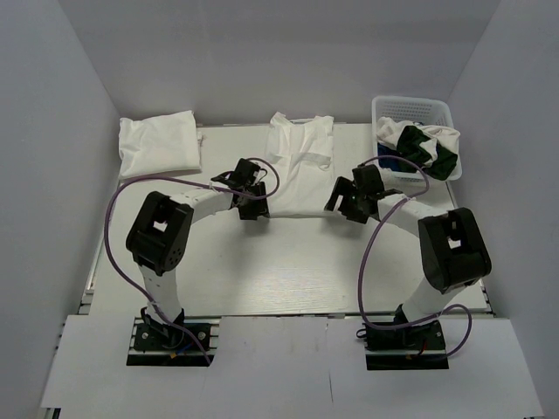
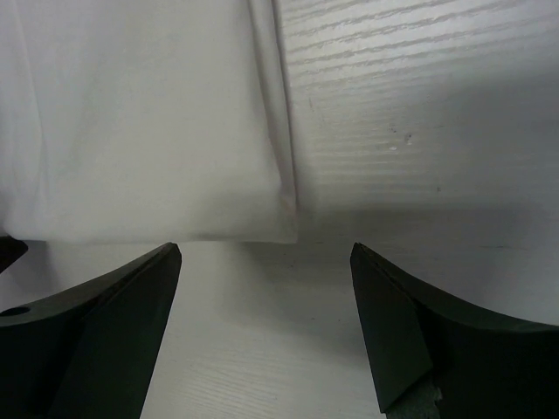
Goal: Fold and stack the t-shirts
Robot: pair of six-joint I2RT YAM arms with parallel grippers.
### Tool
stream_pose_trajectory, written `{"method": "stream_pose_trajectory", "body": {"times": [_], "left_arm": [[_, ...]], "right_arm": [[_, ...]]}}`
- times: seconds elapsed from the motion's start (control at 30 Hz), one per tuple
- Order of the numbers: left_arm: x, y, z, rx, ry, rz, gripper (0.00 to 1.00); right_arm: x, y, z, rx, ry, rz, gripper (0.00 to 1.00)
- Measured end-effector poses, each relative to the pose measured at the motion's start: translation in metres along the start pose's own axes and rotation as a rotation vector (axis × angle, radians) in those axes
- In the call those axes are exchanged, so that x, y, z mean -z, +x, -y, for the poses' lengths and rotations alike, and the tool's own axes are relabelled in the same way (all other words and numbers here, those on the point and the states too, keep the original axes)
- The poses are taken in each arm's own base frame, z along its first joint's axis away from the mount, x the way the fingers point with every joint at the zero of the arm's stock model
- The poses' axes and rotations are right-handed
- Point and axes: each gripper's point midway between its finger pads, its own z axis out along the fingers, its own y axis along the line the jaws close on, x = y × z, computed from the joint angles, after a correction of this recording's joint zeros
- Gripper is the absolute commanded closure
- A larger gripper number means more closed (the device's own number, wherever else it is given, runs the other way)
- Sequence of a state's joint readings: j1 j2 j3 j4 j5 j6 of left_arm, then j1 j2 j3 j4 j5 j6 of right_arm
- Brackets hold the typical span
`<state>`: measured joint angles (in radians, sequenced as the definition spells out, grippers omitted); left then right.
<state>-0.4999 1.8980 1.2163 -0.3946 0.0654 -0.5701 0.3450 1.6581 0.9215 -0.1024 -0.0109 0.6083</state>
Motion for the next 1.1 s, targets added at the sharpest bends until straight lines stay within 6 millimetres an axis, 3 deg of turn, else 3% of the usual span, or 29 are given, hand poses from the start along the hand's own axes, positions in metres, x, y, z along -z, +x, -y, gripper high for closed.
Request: {"method": "stream_pose_trajectory", "body": {"times": [0.07, 0.1, 0.23, 0.3, 0.33, 0.4, 0.43, 0.63, 0.67, 0.73, 0.8, 0.87, 1.1], "left_arm": [[-0.002, 0.0, 0.002, 0.003, 0.013, -0.003, 0.58], [-0.003, 0.001, 0.003, 0.006, 0.018, -0.004, 0.77], [-0.007, 0.004, 0.002, 0.009, 0.018, -0.022, 0.98], [-0.007, 0.003, 0.003, 0.005, 0.018, -0.022, 1.0], [-0.007, 0.003, 0.002, 0.005, 0.017, -0.023, 1.0], [-0.007, 0.002, 0.003, 0.004, 0.016, -0.024, 1.0], [-0.007, 0.002, 0.003, 0.005, 0.015, -0.024, 1.0], [-0.007, 0.003, 0.002, 0.003, 0.027, -0.004, 1.0], [-0.006, 0.003, 0.002, 0.002, 0.027, 0.001, 0.94], [-0.004, 0.005, -0.001, -0.001, 0.019, 0.002, 0.71], [-0.001, 0.004, -0.003, -0.004, 0.007, 0.008, 0.43], [0.005, 0.001, -0.004, -0.007, -0.006, 0.024, 0.33], [0.011, -0.003, -0.015, -0.007, -0.062, 0.041, 0.31]], "right_arm": [[-0.005, 0.006, -0.001, -0.007, -0.014, -0.027, 0.22], [-0.008, 0.009, -0.002, -0.013, -0.023, -0.041, 0.24], [-0.015, 0.009, -0.009, -0.019, -0.065, -0.049, 0.5], [-0.018, 0.012, -0.009, -0.028, -0.07, -0.06, 0.58], [-0.019, 0.012, -0.01, -0.035, -0.073, -0.063, 0.7], [-0.021, 0.013, -0.01, -0.04, -0.076, -0.068, 0.86], [-0.023, 0.015, -0.009, -0.042, -0.074, -0.074, 1.0], [-0.025, 0.016, -0.009, -0.048, -0.082, -0.081, 1.0], [-0.025, 0.016, -0.009, -0.045, -0.085, -0.077, 1.0], [-0.025, 0.016, -0.01, -0.039, -0.091, -0.071, 1.0], [-0.024, 0.016, -0.009, -0.031, -0.093, -0.066, 1.0], [-0.023, 0.016, -0.008, -0.021, -0.093, -0.061, 1.0], [-0.023, 0.016, -0.005, -0.006, -0.083, -0.051, 1.0]]}}
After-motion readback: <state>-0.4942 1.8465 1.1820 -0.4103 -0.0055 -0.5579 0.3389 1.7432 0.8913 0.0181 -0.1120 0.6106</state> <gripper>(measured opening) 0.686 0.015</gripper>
